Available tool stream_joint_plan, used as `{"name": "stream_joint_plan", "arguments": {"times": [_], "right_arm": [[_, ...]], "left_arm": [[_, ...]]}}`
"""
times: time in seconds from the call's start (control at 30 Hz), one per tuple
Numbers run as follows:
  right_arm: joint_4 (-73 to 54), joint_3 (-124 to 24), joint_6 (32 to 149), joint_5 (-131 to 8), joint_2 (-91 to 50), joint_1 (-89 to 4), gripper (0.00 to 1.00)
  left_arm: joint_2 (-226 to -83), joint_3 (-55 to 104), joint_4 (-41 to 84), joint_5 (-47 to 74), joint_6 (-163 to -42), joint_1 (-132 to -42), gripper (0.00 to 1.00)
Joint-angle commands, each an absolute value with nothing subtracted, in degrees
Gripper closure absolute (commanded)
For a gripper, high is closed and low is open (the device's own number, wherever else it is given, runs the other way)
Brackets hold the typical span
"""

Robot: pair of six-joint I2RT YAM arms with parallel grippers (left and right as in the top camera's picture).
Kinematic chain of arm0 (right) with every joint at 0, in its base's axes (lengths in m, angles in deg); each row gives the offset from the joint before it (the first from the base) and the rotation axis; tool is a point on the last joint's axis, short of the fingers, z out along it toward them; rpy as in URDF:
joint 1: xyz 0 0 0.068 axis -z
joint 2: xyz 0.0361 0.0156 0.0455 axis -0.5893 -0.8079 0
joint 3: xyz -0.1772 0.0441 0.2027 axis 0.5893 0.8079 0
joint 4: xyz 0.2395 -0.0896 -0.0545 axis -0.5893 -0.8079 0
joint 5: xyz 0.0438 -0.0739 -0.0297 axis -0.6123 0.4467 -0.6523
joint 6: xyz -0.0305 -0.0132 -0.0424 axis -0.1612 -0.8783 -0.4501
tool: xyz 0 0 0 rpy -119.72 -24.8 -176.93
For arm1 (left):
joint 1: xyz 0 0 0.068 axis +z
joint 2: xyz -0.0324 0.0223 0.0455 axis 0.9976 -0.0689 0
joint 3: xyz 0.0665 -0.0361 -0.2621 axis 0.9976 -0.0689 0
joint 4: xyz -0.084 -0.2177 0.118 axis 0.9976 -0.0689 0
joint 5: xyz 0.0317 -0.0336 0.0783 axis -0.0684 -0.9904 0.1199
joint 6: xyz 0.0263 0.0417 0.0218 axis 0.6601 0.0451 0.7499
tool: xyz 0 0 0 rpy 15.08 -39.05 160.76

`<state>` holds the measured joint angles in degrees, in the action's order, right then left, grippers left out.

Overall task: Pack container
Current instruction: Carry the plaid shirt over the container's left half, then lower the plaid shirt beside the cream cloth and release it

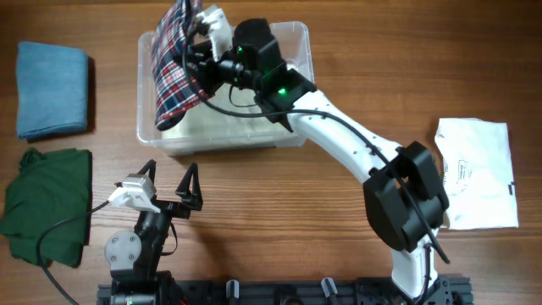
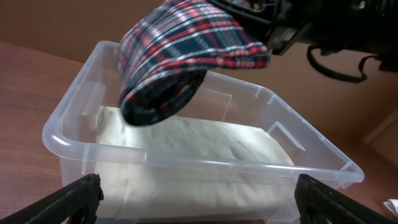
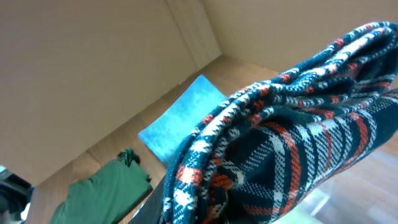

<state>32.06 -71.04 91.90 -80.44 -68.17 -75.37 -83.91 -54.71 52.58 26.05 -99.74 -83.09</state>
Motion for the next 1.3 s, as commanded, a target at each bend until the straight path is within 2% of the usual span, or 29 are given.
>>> {"name": "stream_joint_plan", "arguments": {"times": [0.0, 0.43, 0.8, 0.9, 0.93, 0.97, 1.03, 1.13, 1.27], "right_arm": [[33.53, -72.02, 92.99, -80.31, -69.46, -76.1, 0.96], [31.76, -72.02, 94.7, -79.83, -74.77, -76.18, 0.96], [23.01, -72.02, 98.13, -73.4, -75.12, -76.18, 0.96], [21.18, -72.02, 98.02, -72.57, -75.12, -76.18, 0.71], [20.89, -72.02, 98.04, -72.57, -75.12, -76.18, 0.55], [20.83, -72.02, 98.06, -72.62, -75.1, -76.18, 0.46], [20.37, -72.02, 98.11, -72.62, -75.1, -76.18, 0.37], [18.21, -72.02, 99.18, -72.25, -74.79, -76.1, 0.29], [10.64, -72.04, 100.25, -63.0, -72.08, -75.99, 0.22]], "left_arm": [[-83.54, -54.86, 52.23, 26.21, -99.63, -83.37, 0.0], [-83.58, -54.86, 52.23, 26.21, -99.63, -83.37, 0.0], [-83.58, -54.86, 52.23, 26.21, -99.63, -83.37, 0.0], [-83.58, -54.86, 52.23, 26.21, -99.63, -83.37, 0.0], [-83.58, -54.86, 52.23, 26.21, -99.63, -83.37, 0.0], [-83.58, -54.86, 52.23, 26.21, -99.63, -83.37, 0.0], [-83.58, -54.86, 52.23, 26.21, -99.63, -83.37, 0.0], [-83.58, -54.86, 52.23, 26.21, -99.63, -83.37, 0.0], [-83.58, -54.86, 52.23, 26.21, -99.63, -83.37, 0.0]]}}
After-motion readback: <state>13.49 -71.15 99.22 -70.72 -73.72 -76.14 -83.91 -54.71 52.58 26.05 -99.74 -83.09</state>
